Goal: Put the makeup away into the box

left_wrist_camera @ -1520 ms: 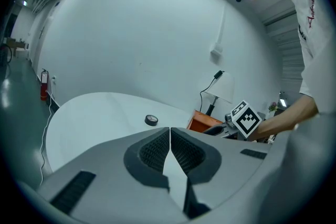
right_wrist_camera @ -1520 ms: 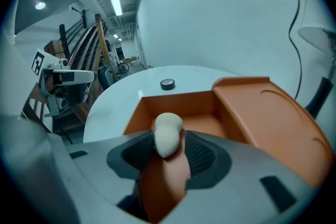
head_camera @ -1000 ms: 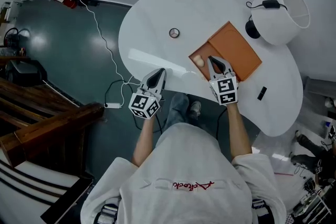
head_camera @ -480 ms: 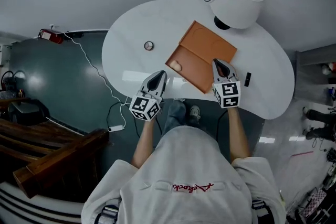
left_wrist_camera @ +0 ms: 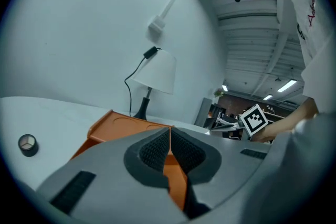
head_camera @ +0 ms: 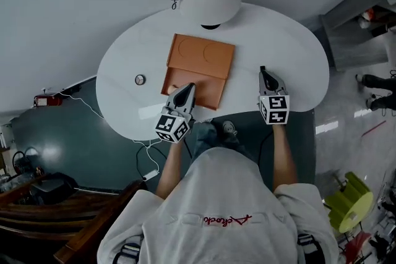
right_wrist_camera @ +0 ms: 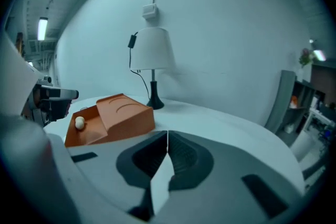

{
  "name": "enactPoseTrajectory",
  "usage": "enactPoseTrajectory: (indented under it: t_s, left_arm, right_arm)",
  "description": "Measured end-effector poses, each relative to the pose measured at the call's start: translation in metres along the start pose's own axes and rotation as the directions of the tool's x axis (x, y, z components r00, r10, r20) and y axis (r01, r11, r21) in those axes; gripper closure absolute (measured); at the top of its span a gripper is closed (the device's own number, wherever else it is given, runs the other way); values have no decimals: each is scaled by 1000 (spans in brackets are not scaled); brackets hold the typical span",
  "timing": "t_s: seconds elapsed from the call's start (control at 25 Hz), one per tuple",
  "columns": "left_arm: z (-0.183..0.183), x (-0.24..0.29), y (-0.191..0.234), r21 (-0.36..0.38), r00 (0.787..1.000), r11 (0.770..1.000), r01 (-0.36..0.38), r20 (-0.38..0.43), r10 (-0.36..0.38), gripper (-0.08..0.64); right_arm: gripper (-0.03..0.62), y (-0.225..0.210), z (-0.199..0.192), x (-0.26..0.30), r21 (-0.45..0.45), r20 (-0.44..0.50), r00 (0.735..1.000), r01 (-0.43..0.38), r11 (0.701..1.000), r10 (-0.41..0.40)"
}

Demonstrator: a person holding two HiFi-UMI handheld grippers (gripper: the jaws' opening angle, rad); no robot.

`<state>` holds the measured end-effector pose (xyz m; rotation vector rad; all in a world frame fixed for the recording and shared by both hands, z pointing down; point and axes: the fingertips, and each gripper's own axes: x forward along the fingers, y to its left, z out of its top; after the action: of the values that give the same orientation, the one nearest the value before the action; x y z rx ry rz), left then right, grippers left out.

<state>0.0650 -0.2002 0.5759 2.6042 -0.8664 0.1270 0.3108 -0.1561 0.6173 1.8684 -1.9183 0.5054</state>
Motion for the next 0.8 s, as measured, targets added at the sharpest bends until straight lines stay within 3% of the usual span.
enactPoseTrajectory:
  t_s: [0.16, 0.2, 0.24, 0.28, 0.64, 0.8]
  left_arm:
    - [-3, 21, -12, 5, 999, 999, 42, -24, -42, 545]
    - [-4, 23, -14, 5, 999, 999, 45, -27, -45, 545]
    - [-4, 24, -15, 5, 999, 999, 46, -30, -45, 545]
    - [-4, 25, -15, 4, 999, 999, 43, -32, -43, 545]
    - [-8, 16, 2, -5, 999, 1000, -8, -36, 7, 545]
    - [-9, 14, 7, -9, 999, 1000, -21, -36, 21, 545]
  right_arm:
    - [568, -21, -29, -3, 68, -47, 998, 36, 997, -33]
    - [537, -23, -36, -1, 86, -66, 997, 31, 996, -25]
    - [421, -23, -44, 2, 101, -88, 996, 23, 995, -14]
    - [371, -24, -51, 5, 110, -111, 994, 18, 994, -6]
    - [371, -26, -84, 31, 91, -243, 970, 32, 995, -9]
    - [431, -29, -94, 36, 72, -298, 954, 50, 996, -27]
